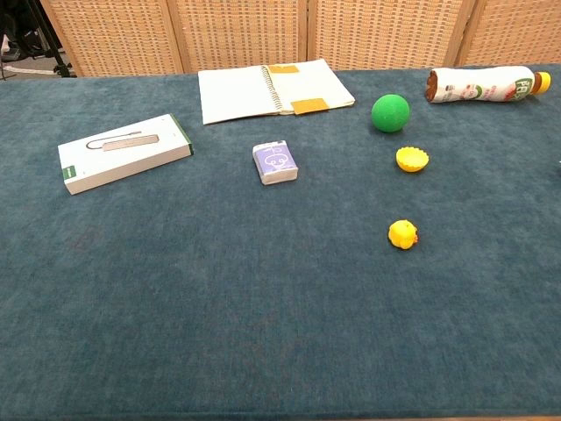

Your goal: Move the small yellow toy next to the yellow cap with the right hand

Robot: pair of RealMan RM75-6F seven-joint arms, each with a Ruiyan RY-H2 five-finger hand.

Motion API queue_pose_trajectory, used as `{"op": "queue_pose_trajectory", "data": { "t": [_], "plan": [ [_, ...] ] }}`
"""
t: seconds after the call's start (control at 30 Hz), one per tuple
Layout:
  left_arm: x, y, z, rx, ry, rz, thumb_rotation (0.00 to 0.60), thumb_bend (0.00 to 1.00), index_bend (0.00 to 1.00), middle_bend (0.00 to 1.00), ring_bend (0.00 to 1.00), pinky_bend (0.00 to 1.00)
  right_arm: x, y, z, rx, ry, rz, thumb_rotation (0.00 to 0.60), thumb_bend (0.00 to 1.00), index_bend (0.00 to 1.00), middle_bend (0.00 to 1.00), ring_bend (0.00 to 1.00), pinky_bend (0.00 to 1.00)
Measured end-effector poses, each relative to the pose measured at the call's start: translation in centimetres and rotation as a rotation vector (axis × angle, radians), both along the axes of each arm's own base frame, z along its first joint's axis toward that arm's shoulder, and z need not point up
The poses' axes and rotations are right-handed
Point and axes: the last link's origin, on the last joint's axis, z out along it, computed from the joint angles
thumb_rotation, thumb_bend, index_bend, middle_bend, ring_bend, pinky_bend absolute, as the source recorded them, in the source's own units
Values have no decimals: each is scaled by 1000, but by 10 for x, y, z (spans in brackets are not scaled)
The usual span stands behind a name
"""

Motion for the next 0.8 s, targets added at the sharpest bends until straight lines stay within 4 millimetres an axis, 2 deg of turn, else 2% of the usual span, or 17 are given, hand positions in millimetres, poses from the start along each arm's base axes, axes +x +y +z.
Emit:
{"op": "queue_pose_trajectory", "data": {
  "t": [0.27,0.33,0.4,0.43,0.57,0.8],
  "plan": [
    [0,0,1,-8,-7,-8,600,0,0,0,0,0,7,-1,-11,82,-15,3,600,0,4,0,0,0],
    [0,0,2,-6,-8,-9,600,0,0,0,0,0,12,-4,-17,128,-37,25,600,0,68,0,0,0],
    [0,1,2,-6,-10,-4,600,0,0,0,0,0,19,-12,-26,193,-62,57,600,10,191,0,0,0],
    [0,1,2,-7,-12,-1,600,0,0,0,0,0,22,-17,-30,222,-68,71,600,25,221,0,0,0],
    [0,4,0,-11,-10,10,600,0,0,0,0,0,45,-43,-56,349,-71,140,600,192,325,0,0,0],
    [-1,7,-2,-16,-3,24,600,0,0,0,0,0,83,-76,-107,499,-61,191,600,249,357,0,0,0]
  ]
}}
